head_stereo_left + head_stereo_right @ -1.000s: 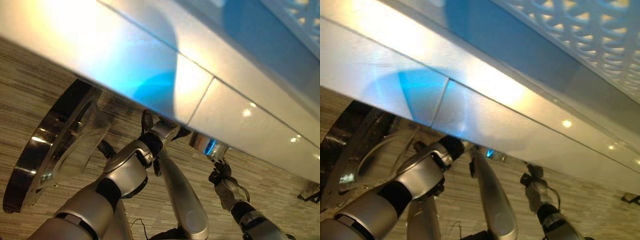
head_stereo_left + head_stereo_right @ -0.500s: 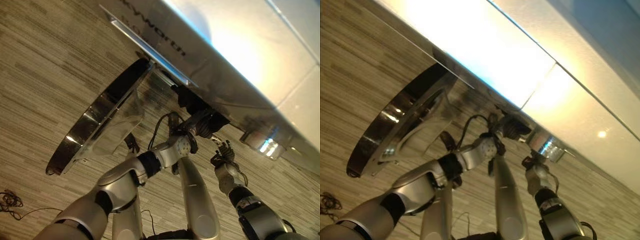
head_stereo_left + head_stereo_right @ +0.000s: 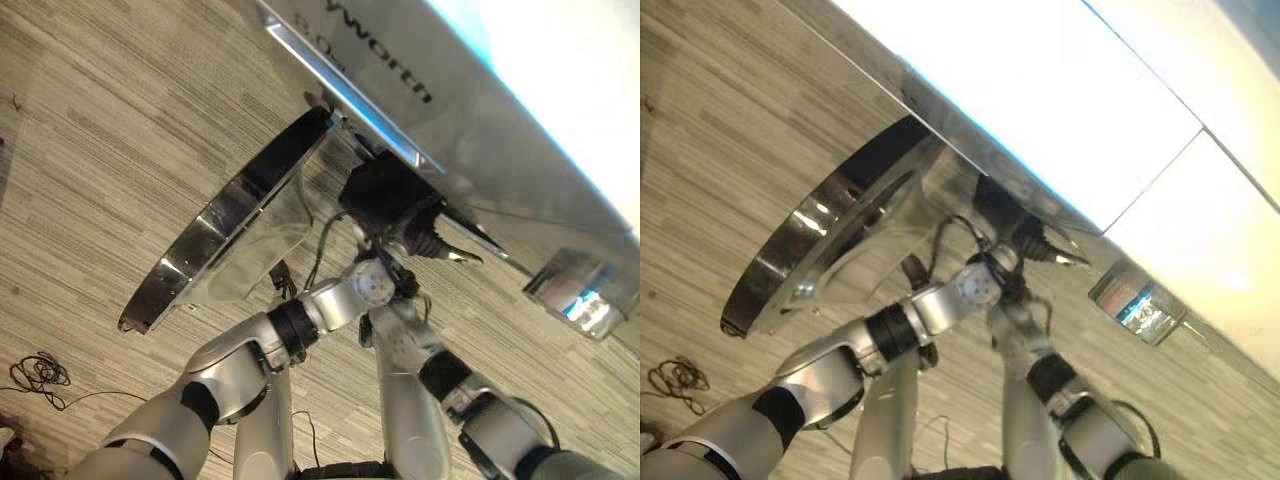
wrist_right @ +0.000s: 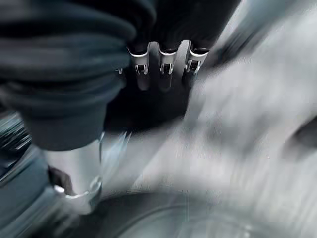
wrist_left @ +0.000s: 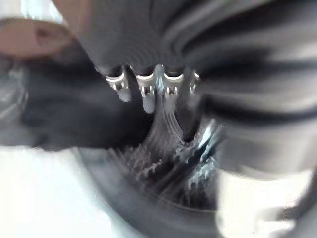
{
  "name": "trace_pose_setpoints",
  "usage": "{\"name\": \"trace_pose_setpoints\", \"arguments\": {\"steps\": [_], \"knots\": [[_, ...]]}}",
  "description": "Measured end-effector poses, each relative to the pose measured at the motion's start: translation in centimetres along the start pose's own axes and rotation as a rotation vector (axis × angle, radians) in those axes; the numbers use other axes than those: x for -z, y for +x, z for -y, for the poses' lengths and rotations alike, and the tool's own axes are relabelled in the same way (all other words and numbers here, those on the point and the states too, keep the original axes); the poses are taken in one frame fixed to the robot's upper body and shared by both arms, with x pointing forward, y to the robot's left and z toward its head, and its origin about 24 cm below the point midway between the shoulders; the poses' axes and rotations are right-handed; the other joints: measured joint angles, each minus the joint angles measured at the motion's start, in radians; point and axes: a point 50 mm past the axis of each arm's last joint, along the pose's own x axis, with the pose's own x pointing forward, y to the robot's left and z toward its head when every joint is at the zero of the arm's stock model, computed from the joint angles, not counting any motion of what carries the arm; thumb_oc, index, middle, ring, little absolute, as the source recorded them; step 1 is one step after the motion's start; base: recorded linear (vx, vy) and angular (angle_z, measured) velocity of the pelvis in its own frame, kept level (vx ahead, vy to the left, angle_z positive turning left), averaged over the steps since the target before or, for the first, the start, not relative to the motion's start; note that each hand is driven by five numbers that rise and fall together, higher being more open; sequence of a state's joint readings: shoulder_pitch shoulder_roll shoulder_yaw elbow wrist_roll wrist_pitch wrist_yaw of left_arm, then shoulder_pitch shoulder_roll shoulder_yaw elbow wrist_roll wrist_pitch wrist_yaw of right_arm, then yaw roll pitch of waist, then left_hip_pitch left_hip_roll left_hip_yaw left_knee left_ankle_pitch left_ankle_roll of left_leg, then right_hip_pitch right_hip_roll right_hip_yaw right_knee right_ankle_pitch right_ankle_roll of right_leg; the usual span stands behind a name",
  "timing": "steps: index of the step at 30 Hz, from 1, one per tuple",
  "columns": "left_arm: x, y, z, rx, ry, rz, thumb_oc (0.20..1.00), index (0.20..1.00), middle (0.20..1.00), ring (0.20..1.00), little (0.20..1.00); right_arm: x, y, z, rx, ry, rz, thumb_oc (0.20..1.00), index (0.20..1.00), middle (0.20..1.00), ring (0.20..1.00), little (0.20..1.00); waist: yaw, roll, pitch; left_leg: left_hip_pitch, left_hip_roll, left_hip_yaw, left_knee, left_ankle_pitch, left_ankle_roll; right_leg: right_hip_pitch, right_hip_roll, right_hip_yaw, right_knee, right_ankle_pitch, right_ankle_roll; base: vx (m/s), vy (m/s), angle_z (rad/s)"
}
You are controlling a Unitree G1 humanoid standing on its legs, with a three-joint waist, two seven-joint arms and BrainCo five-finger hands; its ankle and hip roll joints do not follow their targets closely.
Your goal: Grab the laundry basket,head to the washer,open it,put in the laundry and shut it.
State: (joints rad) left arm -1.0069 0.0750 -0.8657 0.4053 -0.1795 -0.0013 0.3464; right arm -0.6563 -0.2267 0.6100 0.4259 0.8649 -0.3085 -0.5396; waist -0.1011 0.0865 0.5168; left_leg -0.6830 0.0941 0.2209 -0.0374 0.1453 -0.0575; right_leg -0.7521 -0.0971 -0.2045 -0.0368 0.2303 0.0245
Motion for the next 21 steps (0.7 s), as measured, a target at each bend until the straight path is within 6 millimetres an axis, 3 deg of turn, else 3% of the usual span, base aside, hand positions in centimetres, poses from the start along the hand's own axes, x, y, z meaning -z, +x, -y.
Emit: {"name": "trace_pose_setpoints", "arguments": {"steps": [2, 7, 9, 11, 12, 13, 15, 18, 21], "knots": [[-0.4, 0.2, -0.3, -0.007, -0.007, 0.02, 1.0, 1.0, 1.0, 1.0, 1.0, -0.9, 0.6, -0.4, -0.002, -0.013, 0.036, 1.0, 1.0, 1.0, 1.0, 1.0, 0.012, 0.0, 0.0, -0.002, -0.001, -0.01, -0.001, 0.003, 0.001, 0.002, -0.001, -0.007, 0.001, 0.0, 0.0, 0.0, -0.012, 0.12], [1.0, -0.4, 0.0, 0.002, -0.008, -0.026, 1.0, 1.0, 1.0, 1.0, 1.0, -0.7, 3.1, 2.1, 0.158, -0.122, 0.006, 1.0, 1.0, 1.0, 1.0, 1.0, 0.015, 0.0, 0.0, -0.012, -0.013, -0.022, 0.005, 0.008, 0.007, 0.002, -0.016, -0.028, 0.014, -0.008, 0.005, 0.0, 0.005, 0.11], [1.6, -1.3, -1.1, -0.031, -0.028, -0.03, 1.0, 1.0, 1.0, 1.0, 1.0, -1.5, 3.9, 3.5, 0.175, -0.132, 0.031, 1.0, 1.0, 1.0, 1.0, 1.0, 0.024, 0.003, 0.002, -0.015, -0.014, -0.024, 0.007, 0.008, 0.007, -0.006, -0.022, -0.028, 0.028, -0.014, 0.008, 0.0, 0.063, 0.06], [2.4, -2.3, -2.4, -0.077, -0.054, -0.035, 1.0, 1.0, 1.0, 1.0, 1.0, -0.4, 2.8, 6.6, 0.172, -0.154, 0.001, 1.0, 1.0, 1.0, 1.0, 1.0, 0.03, 0.003, 0.002, -0.012, -0.014, -0.029, 0.007, 0.008, 0.007, -0.008, -0.025, -0.03, 0.044, -0.024, 0.009, 0.0, 0.043, 0.04], [3.2, -3.2, -3.3, -0.108, -0.079, -0.054, 1.0, 1.0, 1.0, 1.0, 1.0, 1.0, 1.7, 9.9, 0.222, -0.16, -0.065, 1.0, 1.0, 1.0, 1.0, 1.0, 0.03, 0.003, 0.002, -0.01, -0.016, -0.03, 0.006, 0.008, 0.007, -0.008, -0.028, -0.029, 0.053, -0.029, 0.01, 0.01, 0.023, 0.08], [3.9, -5.1, -4.0, -0.11, -0.081, -0.047, 1.0, 1.0, 1.0, 1.0, 1.0, 3.2, -1.6, 15.0, 0.335, -0.164, -0.164, 1.0, 1.0, 1.0, 1.0, 1.0, 0.025, 0.003, 0.002, -0.01, -0.021, -0.039, -0.001, 0.008, 0.008, -0.007, -0.032, -0.036, 0.055, -0.031, 0.012, 0.0, 0.025, 0.1], [5.1, -6.3, -4.2, -0.068, -0.037, -0.081, 1.0, 1.0, 1.0, 1.0, 1.0, 5.3, -5.1, 19.2, 0.475, -0.182, -0.274, 1.0, 1.0, 1.0, 1.0, 1.0, 0.0, 0.003, 0.002, -0.008, -0.024, -0.049, -0.002, 0.01, 0.011, 0.003, -0.036, -0.049, 0.053, -0.031, 0.013, 0.0, 0.036, 0.13], [7.0, -7.7, -4.6, -0.06, -0.026, -0.155, 1.0, 1.0, 1.0, 1.0, 1.0, 7.2, -8.7, 21.3, 0.549, -0.174, -0.349, 1.0, 1.0, 1.0, 1.0, 1.0, -0.025, 0.001, 0.003, 0.01, -0.025, -0.052, -0.003, 0.011, 0.012, 0.023, -0.037, -0.052, 0.05, -0.031, 0.014, 0.0, 0.044, 0.01], [7.5, -9.2, -6.0, -0.094, -0.034, -0.174, 1.0, 1.0, 1.0, 1.0, 1.0, 8.2, -9.1, 20.6, 0.542, -0.123, -0.366, 1.0, 1.0, 1.0, 1.0, 1.0, -0.036, 0.001, 0.003, 0.023, -0.021, -0.049, -0.016, 0.015, 0.009, 0.029, -0.03, -0.046, 0.04, -0.03, 0.015, 0.0, 0.03, -0.07]]}}
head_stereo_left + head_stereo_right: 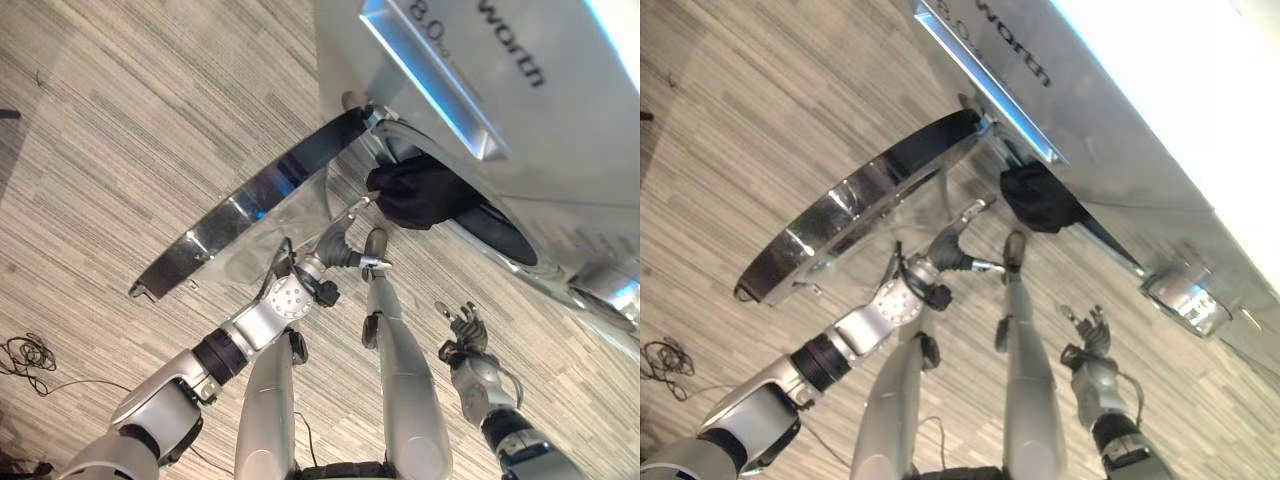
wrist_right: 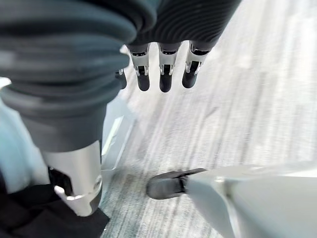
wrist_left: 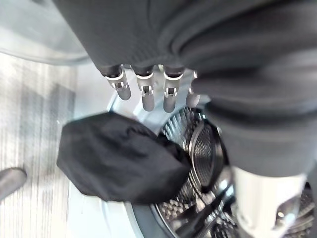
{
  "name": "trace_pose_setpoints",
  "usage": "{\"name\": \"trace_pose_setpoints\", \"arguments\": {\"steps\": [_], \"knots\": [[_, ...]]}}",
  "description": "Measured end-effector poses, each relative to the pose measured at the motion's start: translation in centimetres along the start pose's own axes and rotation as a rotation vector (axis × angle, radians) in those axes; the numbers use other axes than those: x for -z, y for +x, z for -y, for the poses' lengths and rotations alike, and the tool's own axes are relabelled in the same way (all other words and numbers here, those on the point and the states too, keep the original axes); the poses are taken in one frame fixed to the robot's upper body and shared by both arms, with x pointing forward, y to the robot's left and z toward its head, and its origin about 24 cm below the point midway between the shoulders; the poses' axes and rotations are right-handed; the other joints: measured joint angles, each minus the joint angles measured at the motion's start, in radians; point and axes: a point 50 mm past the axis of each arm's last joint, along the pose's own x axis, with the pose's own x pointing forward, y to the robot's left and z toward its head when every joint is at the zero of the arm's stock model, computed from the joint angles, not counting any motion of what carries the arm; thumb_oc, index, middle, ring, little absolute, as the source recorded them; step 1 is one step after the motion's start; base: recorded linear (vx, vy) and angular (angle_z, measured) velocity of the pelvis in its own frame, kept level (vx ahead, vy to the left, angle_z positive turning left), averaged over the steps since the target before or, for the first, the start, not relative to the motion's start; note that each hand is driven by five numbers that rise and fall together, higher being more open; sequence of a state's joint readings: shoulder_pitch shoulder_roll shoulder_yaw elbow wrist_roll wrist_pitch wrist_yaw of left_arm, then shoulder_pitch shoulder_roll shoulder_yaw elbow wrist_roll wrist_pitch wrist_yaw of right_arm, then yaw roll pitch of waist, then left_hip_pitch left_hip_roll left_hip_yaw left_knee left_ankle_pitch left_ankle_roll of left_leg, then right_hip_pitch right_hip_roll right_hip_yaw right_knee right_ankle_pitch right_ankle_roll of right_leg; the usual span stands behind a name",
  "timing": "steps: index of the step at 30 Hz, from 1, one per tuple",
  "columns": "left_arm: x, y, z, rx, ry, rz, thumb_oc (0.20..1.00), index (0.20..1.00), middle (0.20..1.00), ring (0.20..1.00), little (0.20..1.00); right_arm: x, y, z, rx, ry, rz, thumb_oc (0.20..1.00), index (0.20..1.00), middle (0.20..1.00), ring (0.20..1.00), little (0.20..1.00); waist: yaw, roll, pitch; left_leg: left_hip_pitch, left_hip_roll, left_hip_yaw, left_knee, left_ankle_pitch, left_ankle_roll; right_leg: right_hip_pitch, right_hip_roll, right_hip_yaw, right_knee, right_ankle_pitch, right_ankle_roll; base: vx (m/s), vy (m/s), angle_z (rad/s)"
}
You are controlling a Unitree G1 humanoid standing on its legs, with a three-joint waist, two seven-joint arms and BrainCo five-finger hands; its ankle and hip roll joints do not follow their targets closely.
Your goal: Grab the laundry basket,head to the washer,open it,put in the laundry and shut it.
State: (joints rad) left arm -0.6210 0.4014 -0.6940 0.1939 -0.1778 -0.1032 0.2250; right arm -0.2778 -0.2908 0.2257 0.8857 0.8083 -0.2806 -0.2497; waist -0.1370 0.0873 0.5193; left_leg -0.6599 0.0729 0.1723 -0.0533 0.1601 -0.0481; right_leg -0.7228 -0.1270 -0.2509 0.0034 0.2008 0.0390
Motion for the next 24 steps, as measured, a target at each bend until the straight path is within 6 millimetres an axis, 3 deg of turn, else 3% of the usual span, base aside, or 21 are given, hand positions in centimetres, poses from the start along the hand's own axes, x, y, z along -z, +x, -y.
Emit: {"name": "trace_pose_setpoints", "arguments": {"steps": [2, 7, 9, 13, 15, 21, 24], "knots": [[0.2, -0.7, -0.9, -0.009, 0.009, -0.002, 1.0, 1.0, 1.0, 1.0, 1.0, 0.5, -0.1, -0.1, -0.002, 0.012, -0.02, 1.0, 1.0, 1.0, 1.0, 1.0, 0.002, 0.0, 0.0, 0.007, 0.004, -0.001, -0.002, 0.004, -0.005, 0.012, 0.006, -0.001, -0.01, 0.004, 0.0, -0.01, 0.039, 0.0], [1.1, -4.3, -2.5, -0.02, -0.022, -0.022, 1.0, 1.0, 1.0, 1.0, 1.0, 1.5, -0.1, 2.0, 0.067, 0.014, -0.074, 1.0, 1.0, 1.0, 1.0, 1.0, 0.015, 0.002, 0.0, 0.067, 0.007, 0.001, -0.021, 0.009, -0.005, 0.069, 0.013, -0.002, -0.03, 0.009, -0.006, -0.01, 0.034, -0.01], [1.7, -5.9, -4.0, -0.026, -0.022, -0.05, 1.0, 1.0, 1.0, 1.0, 1.0, 1.6, 0.0, 2.5, 0.078, -0.019, -0.081, 1.0, 1.0, 1.0, 1.0, 1.0, 0.025, 0.009, 0.002, 0.075, 0.006, 0.0, -0.024, 0.009, -0.005, 0.082, 0.013, -0.004, -0.04, 0.011, -0.004, 0.0, 0.017, 0.0], [3.2, -8.5, -4.7, -0.023, -0.052, -0.123, 1.0, 1.0, 1.0, 1.0, 1.0, 2.0, 0.0, 3.2, 0.094, -0.09, -0.109, 1.0, 1.0, 1.0, 1.0, 1.0, 0.056, 0.025, 0.002, 0.111, 0.006, -0.002, -0.03, 0.009, -0.005, 0.119, 0.014, -0.005, -0.047, 0.011, -0.003, 0.0, 0.0, 0.0], [3.8, -9.1, -4.5, -0.021, -0.079, -0.154, 1.0, 1.0, 1.0, 1.0, 1.0, 1.8, 0.1, 3.6, 0.099, -0.126, -0.114, 1.0, 1.0, 1.0, 1.0, 1.0, 0.071, 0.034, 0.002, 0.126, 0.006, -0.002, -0.032, 0.009, -0.005, 0.134, 0.015, -0.006, -0.049, 0.011, -0.003, 0.0, 0.0, 0.0], [6.9, -13.7, -5.6, -0.09, -0.126, -0.325, 1.0, 1.0, 1.0, 1.0, 1.0, 0.8, 0.9, 5.1, 0.143, -0.26, -0.133, 1.0, 1.0, 1.0, 1.0, 1.0, 0.107, 0.065, -0.003, 0.173, 0.006, -0.013, -0.036, 0.008, -0.005, 0.198, 0.018, -0.011, -0.077, 0.006, 0.005, 0.0, -0.001, 0.02], [8.0, -16.5, -6.2, -0.105, -0.106, -0.418, 1.0, 1.0, 1.0, 1.0, 1.0, -0.4, 1.3, 6.3, 0.173, -0.328, -0.128, 1.0, 1.0, 1.0, 1.0, 1.0, 0.141, 0.095, -0.01, 0.173, 0.005, -0.022, -0.037, 0.01, -0.007, 0.203, 0.017, -0.024, -0.08, 0.009, 0.004, 0.01, 0.007, 0.06]]}}
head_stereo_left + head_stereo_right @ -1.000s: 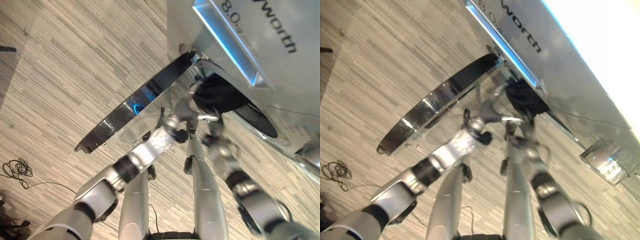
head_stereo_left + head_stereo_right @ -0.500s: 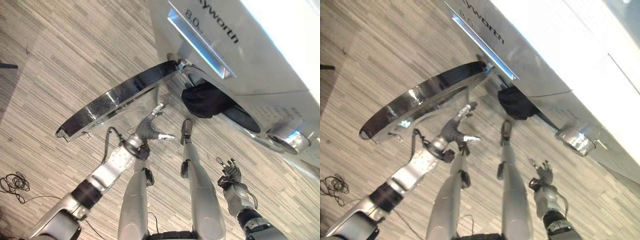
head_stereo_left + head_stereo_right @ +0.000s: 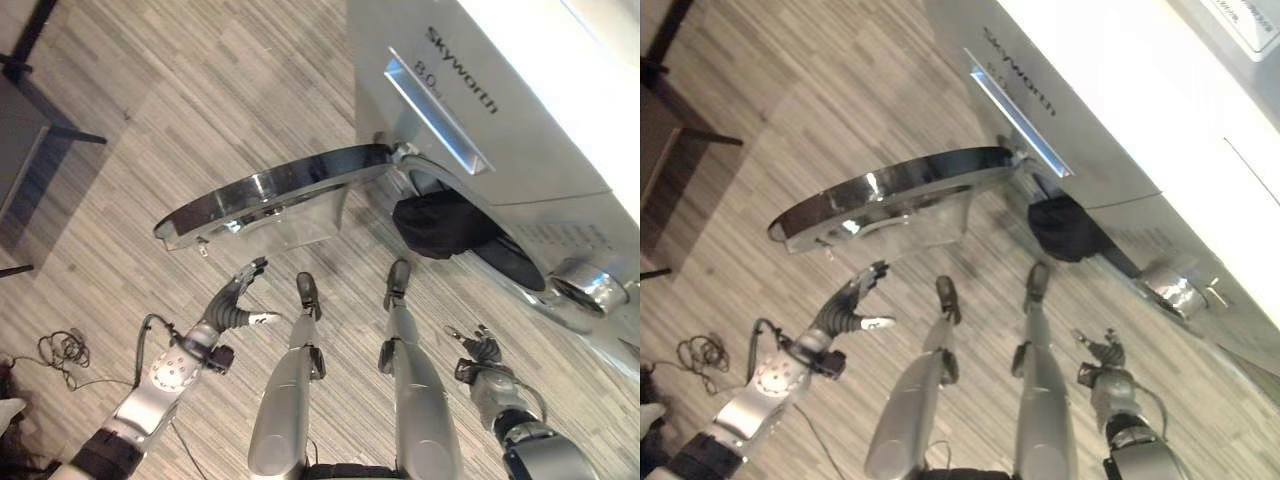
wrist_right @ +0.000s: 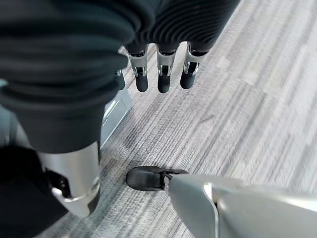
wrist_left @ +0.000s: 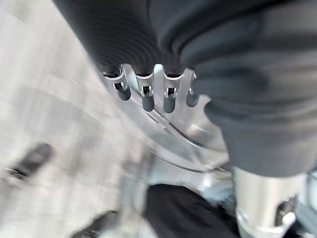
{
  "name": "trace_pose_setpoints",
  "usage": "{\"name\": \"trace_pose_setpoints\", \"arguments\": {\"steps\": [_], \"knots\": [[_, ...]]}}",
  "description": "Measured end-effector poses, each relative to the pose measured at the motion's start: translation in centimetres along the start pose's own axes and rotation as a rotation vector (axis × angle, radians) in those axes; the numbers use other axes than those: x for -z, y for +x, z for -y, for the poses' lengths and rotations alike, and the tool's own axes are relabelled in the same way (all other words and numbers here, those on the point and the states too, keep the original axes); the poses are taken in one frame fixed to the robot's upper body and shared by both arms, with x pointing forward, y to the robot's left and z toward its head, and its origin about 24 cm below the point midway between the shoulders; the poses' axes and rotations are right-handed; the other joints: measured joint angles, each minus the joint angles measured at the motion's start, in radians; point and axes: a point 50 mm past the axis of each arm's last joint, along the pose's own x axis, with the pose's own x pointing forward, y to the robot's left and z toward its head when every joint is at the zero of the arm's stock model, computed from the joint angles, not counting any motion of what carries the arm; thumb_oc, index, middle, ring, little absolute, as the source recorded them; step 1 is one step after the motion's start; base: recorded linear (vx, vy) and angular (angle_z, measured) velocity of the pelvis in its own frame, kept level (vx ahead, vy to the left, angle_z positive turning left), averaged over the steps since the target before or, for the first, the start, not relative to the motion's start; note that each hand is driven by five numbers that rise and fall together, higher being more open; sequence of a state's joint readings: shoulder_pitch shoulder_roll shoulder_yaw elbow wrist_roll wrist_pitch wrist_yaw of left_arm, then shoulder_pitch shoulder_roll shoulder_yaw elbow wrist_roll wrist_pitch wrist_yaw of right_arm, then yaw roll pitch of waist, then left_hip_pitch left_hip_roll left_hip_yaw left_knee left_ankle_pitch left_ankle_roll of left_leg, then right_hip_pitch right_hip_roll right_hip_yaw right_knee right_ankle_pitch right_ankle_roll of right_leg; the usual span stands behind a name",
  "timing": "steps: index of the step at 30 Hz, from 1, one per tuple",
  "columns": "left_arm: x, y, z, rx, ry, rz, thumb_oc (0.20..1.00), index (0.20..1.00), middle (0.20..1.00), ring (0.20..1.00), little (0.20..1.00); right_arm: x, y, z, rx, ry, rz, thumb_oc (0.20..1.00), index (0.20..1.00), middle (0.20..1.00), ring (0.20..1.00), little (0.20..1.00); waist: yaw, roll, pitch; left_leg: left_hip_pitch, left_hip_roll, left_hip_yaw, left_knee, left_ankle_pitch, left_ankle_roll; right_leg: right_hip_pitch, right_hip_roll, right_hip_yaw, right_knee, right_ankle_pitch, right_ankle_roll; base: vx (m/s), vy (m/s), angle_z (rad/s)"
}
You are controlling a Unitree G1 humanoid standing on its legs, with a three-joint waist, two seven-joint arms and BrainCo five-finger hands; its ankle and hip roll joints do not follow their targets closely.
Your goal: Grab the laundry basket,head to the washer,open it,put in the laundry and shut it.
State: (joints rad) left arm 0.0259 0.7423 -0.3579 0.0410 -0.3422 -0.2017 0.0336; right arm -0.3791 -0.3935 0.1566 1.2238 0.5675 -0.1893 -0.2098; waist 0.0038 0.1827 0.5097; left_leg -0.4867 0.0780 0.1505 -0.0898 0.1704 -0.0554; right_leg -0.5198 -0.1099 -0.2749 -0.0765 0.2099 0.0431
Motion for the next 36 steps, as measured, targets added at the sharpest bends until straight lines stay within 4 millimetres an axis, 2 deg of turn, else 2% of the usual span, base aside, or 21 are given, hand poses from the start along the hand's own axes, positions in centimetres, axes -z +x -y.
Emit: {"name": "trace_pose_setpoints", "arguments": {"steps": [2, 4, 8, 11, 14, 17, 20, 24, 28, 30, 36], "knots": [[1.4, -1.6, -1.3, -0.054, 0.028, -0.062, 1.0, 1.0, 1.0, 1.0, 1.0, 0.0, 0.1, 0.4, 0.007, -0.051, -0.005, 1.0, 1.0, 1.0, 1.0, 1.0, 0.016, 0.015, -0.01, 0.0, 0.001, -0.003, 0.0, 0.001, -0.001, 0.001, 0.001, -0.005, 0.0, 0.0, 0.001, 0.0, 0.003, 0.02], [2.4, -2.5, -2.0, -0.099, 0.029, -0.101, 1.0, 1.0, 1.0, 1.0, 1.0, 0.0, 0.1, 0.7, 0.014, -0.068, -0.008, 1.0, 1.0, 1.0, 1.0, 1.0, 0.029, 0.027, -0.018, -0.001, 0.001, -0.004, 0.0, 0.001, -0.001, 0.002, 0.0, -0.006, -0.002, 0.0, 0.001, 0.01, -0.004, 0.02], [5.6, -4.5, -3.7, -0.264, 0.03, -0.227, 1.0, 1.0, 1.0, 1.0, 1.0, -0.5, 0.4, 1.0, 0.024, -0.132, -0.011, 1.0, 1.0, 1.0, 1.0, 1.0, 0.061, 0.056, -0.038, -0.003, 0.0, -0.006, 0.0, 0.001, -0.001, 0.002, 0.0, -0.009, -0.005, -0.001, 0.003, 0.0, 0.0, 0.0], [7.5, -5.2, -3.1, -0.366, -0.006, -0.292, 1.0, 1.0, 1.0, 1.0, 1.0, -1.6, 0.6, 0.5, 0.02, -0.143, 0.008, 1.0, 1.0, 1.0, 1.0, 1.0, 0.068, 0.063, -0.044, -0.006, 0.0, -0.005, 0.0, 0.001, -0.001, -0.001, -0.001, -0.008, -0.005, -0.002, 0.003, 0.0, 0.0, 0.0], [8.7, -5.5, -2.0, -0.389, -0.015, -0.342, 1.0, 1.0, 1.0, 1.0, 1.0, -3.2, 0.9, 0.1, 0.033, -0.151, 0.05, 1.0, 1.0, 1.0, 1.0, 1.0, 0.071, 0.063, -0.044, -0.018, 0.001, -0.008, 0.0, 0.001, -0.002, -0.012, 0.0, -0.01, -0.005, -0.002, 0.003, 0.0, 0.0, 0.0], [9.3, -5.8, -1.8, -0.436, -0.011, -0.371, 1.0, 1.0, 1.0, 1.0, 1.0, -5.2, 1.3, 0.4, 0.064, -0.151, 0.09, 1.0, 1.0, 1.0, 1.0, 1.0, 0.08, 0.065, -0.045, -0.041, 0.0, -0.007, 0.0, 0.002, -0.002, -0.035, -0.001, -0.009, -0.004, -0.001, 0.003, 0.0, 0.0, 0.0], [9.9, -6.3, -1.9, -0.456, -0.016, -0.414, 1.0, 1.0, 1.0, 1.0, 1.0, -5.8, 1.4, 1.3, 0.098, -0.142, 0.1, 1.0, 1.0, 1.0, 1.0, 1.0, 0.098, 0.066, -0.045, -0.052, -0.001, -0.007, 0.0, 0.002, -0.002, -0.046, -0.001, -0.011, -0.004, -0.002, 0.004, 0.0, 0.0, 0.0], [11.0, -8.1, -3.1, -0.565, -0.051, -0.475, 1.0, 1.0, 1.0, 1.0, 1.0, -7.5, 1.7, 3.5, 0.171, -0.173, 0.118, 1.0, 1.0, 1.0, 1.0, 1.0, 0.112, 0.068, -0.047, -0.083, -0.006, -0.008, 0.0, 0.003, -0.001, -0.085, -0.008, -0.01, 0.01, -0.007, 0.004, 0.0, 0.0, 0.0], [10.9, -8.2, -3.4, -0.585, -0.079, -0.472, 1.0, 1.0, 1.0, 1.0, 1.0, -9.0, 1.8, 4.7, 0.218, -0.177, 0.141, 1.0, 1.0, 1.0, 1.0, 1.0, 0.121, 0.069, -0.047, -0.103, -0.01, -0.011, 0.0, 0.003, 0.0, -0.118, -0.017, -0.01, 0.044, -0.028, 0.015, 0.0, 0.001, 0.02], [10.3, -7.5, -3.3, -0.574, -0.081, -0.439, 1.0, 1.0, 1.0, 1.0, 1.0, -10.8, 1.9, 4.5, 0.228, -0.159, 0.164, 1.0, 1.0, 1.0, 1.0, 1.0, 0.12, 0.069, -0.047, -0.129, -0.017, -0.008, 0.0, 0.009, 0.007, -0.155, -0.026, -0.005, 0.064, -0.03, 0.016, 0.0, 0.0, 0.0], [9.8, -6.4, -2.6, -0.558, -0.15, -0.392, 1.0, 1.0, 1.0, 1.0, 1.0, -13.4, 1.8, 1.9, 0.196, -0.08, 0.215, 1.0, 1.0, 1.0, 1.0, 1.0, 0.13, 0.069, -0.047, -0.155, -0.02, -0.013, 0.009, 0.012, 0.011, -0.187, -0.032, -0.005, 0.09, -0.035, 0.02, 0.0, 0.0, 0.0]]}}
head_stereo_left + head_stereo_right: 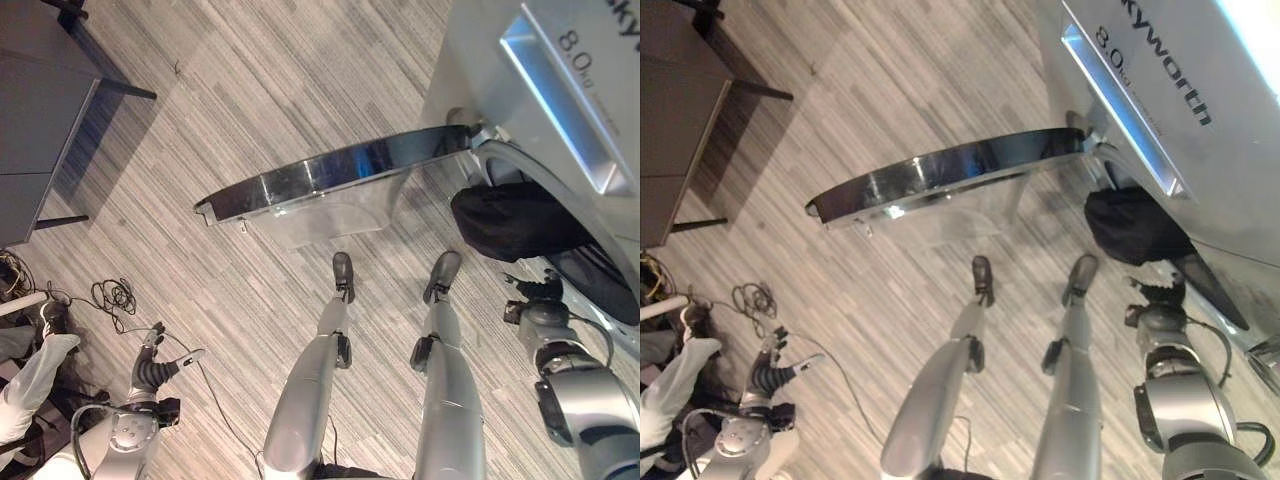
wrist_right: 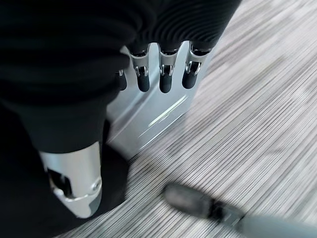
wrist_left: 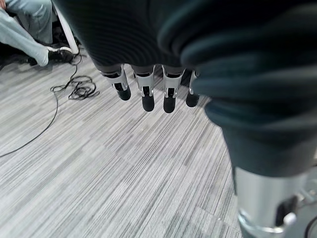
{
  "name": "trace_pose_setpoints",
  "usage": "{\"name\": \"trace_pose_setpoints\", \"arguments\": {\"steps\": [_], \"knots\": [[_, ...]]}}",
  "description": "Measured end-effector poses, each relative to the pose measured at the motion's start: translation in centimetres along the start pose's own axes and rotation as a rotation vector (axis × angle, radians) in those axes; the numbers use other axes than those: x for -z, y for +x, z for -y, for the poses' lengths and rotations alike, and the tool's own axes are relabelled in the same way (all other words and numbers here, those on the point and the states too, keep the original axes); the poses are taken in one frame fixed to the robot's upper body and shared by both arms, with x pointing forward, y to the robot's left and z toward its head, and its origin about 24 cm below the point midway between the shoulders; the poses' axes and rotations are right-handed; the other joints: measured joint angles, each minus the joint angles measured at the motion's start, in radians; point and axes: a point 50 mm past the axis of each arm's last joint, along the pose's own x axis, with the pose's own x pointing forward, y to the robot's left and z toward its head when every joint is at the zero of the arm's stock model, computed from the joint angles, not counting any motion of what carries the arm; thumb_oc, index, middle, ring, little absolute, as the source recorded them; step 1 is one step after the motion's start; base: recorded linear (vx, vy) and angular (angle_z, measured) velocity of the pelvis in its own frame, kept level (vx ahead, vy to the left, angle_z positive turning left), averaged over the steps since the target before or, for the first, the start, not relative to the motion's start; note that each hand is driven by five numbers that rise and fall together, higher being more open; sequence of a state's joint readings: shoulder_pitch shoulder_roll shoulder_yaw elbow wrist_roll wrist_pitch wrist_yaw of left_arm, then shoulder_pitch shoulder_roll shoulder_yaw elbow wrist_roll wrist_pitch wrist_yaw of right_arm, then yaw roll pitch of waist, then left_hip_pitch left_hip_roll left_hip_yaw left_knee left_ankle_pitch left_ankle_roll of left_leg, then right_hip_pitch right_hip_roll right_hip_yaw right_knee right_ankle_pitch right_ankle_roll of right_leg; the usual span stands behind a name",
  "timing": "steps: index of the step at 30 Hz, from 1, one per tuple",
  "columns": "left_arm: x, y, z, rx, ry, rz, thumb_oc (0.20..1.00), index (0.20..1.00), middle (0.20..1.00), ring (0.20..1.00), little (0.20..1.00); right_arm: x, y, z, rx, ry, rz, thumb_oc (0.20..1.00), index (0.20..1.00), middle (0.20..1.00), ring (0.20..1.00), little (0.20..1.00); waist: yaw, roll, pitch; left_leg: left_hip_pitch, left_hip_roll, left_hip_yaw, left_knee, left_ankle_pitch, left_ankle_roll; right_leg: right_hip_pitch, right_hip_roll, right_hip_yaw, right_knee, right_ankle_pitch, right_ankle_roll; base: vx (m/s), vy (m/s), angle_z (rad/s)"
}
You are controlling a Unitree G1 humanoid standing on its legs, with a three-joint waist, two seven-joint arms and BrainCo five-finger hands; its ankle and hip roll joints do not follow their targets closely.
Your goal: Grab the laundry basket,head to the washer,open it,put in the laundry and shut it.
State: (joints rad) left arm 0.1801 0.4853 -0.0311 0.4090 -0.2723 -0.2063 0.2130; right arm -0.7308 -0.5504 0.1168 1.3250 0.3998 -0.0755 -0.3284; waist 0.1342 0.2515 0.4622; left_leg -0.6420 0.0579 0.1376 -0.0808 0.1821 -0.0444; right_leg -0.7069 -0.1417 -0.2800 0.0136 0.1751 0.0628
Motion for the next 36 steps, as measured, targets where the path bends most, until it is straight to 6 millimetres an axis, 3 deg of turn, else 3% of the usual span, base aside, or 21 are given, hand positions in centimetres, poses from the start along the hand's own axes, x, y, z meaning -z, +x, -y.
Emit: {"name": "trace_pose_setpoints", "arguments": {"steps": [3, 9, 18, 19, 20, 21, 22, 23, 32, 36], "knots": [[0.1, 0.0, 0.2, 0.008, -0.001, -0.003, 1.0, 1.0, 1.0, 1.0, 1.0, -0.3, -0.1, -0.6, 0.004, 0.029, 0.002, 1.0, 1.0, 1.0, 1.0, 1.0, 0.014, 0.0, 0.0, -0.001, 0.0, -0.014, 0.004, 0.0, 0.0, -0.001, -0.001, -0.006, 0.015, -0.011, -0.003, 0.0, 0.008, 0.05], [0.1, -0.1, 0.7, 0.02, -0.034, -0.009, 1.0, 1.0, 1.0, 1.0, 1.0, -3.0, -0.3, -2.3, -0.006, 0.124, 0.033, 1.0, 1.0, 1.0, 1.0, 1.0, 0.022, 0.001, -0.001, -0.018, -0.004, -0.043, 0.011, 0.006, 0.001, -0.015, -0.012, -0.031, 0.051, -0.032, -0.004, 0.0, 0.015, 0.11], [0.1, -0.2, 1.0, 0.028, -0.061, -0.01, 1.0, 1.0, 1.0, 1.0, 1.0, -5.1, 0.3, -0.2, 0.098, 0.226, 0.052, 1.0, 1.0, 1.0, 1.0, 1.0, 0.048, 0.001, -0.001, -0.066, -0.034, -0.053, 0.01, 0.015, 0.012, -0.104, -0.057, -0.03, 0.159, -0.079, 0.011, 0.0, 0.024, 0.08], [0.1, -0.1, 1.0, 0.028, -0.063, -0.011, 1.0, 1.0, 1.0, 1.0, 1.0, -5.1, 0.3, 0.0, 0.107, 0.228, 0.048, 0.925, 0.925, 0.925, 0.925, 0.925, 0.048, 0.001, -0.001, -0.066, -0.037, -0.055, 0.011, 0.015, 0.012, -0.105, -0.063, -0.03, 0.163, -0.082, 0.015, 0.0, 0.014, 0.06], [0.0, -0.1, 1.0, 0.027, -0.064, -0.009, 1.0, 1.0, 1.0, 1.0, 1.0, -5.0, 0.4, 0.2, 0.114, 0.232, 0.045, 0.652, 0.652, 0.652, 0.652, 0.652, 0.048, 0.001, -0.001, -0.066, -0.039, -0.057, 0.011, 0.015, 0.012, -0.107, -0.066, -0.03, 0.17, -0.088, 0.018, 0.01, 0.018, 0.07], [0.0, -0.1, 0.9, 0.027, -0.063, -0.008, 1.0, 1.0, 1.0, 1.0, 1.0, -5.1, 0.5, 0.5, 0.125, 0.24, 0.04, 0.558, 0.558, 0.558, 0.558, 0.558, 0.048, 0.001, -0.001, -0.066, -0.042, -0.059, 0.011, 0.015, 0.012, -0.111, -0.066, -0.03, 0.179, -0.091, 0.018, 0.01, 0.019, 0.07], [0.0, -0.1, 0.8, 0.026, -0.059, -0.006, 1.0, 1.0, 1.0, 1.0, 1.0, -5.3, 0.5, 0.8, 0.139, 0.257, 0.033, 0.294, 0.294, 0.294, 0.294, 0.294, 0.048, 0.001, -0.001, -0.072, -0.044, -0.062, 0.011, 0.015, 0.012, -0.117, -0.068, -0.03, 0.183, -0.093, 0.018, 0.01, 0.02, 0.06], [0.0, -0.1, 0.7, 0.024, -0.058, -0.005, 1.0, 1.0, 1.0, 1.0, 1.0, -5.4, 0.6, 0.9, 0.145, 0.273, 0.031, 0.2, 0.2, 0.2, 0.2, 0.2, 0.047, 0.001, -0.001, -0.076, -0.044, -0.065, 0.012, 0.015, 0.013, -0.12, -0.069, -0.03, 0.183, -0.093, 0.019, 0.0, 0.016, 0.05], [-0.8, 0.4, 0.8, 0.026, -0.059, 0.028, 1.0, 1.0, 1.0, 1.0, 1.0, -6.3, 0.5, 0.7, 0.135, 0.389, 0.019, 0.2, 0.2, 0.2, 0.2, 0.2, 0.046, 0.001, -0.001, -0.093, -0.049, -0.072, 0.014, 0.02, 0.018, -0.128, -0.072, -0.032, 0.181, -0.088, 0.019, 0.0, 0.002, 0.02], [-0.9, 0.5, 0.8, 0.016, -0.084, 0.029, 1.0, 1.0, 1.0, 1.0, 1.0, -7.2, -0.2, -1.5, 0.078, 0.482, 0.079, 0.2, 0.2, 0.2, 0.2, 0.2, 0.037, 0.001, -0.001, -0.074, -0.043, -0.072, 0.013, 0.021, 0.019, -0.099, -0.063, -0.037, 0.158, -0.075, 0.01, 0.0, 0.0, 0.0]]}}
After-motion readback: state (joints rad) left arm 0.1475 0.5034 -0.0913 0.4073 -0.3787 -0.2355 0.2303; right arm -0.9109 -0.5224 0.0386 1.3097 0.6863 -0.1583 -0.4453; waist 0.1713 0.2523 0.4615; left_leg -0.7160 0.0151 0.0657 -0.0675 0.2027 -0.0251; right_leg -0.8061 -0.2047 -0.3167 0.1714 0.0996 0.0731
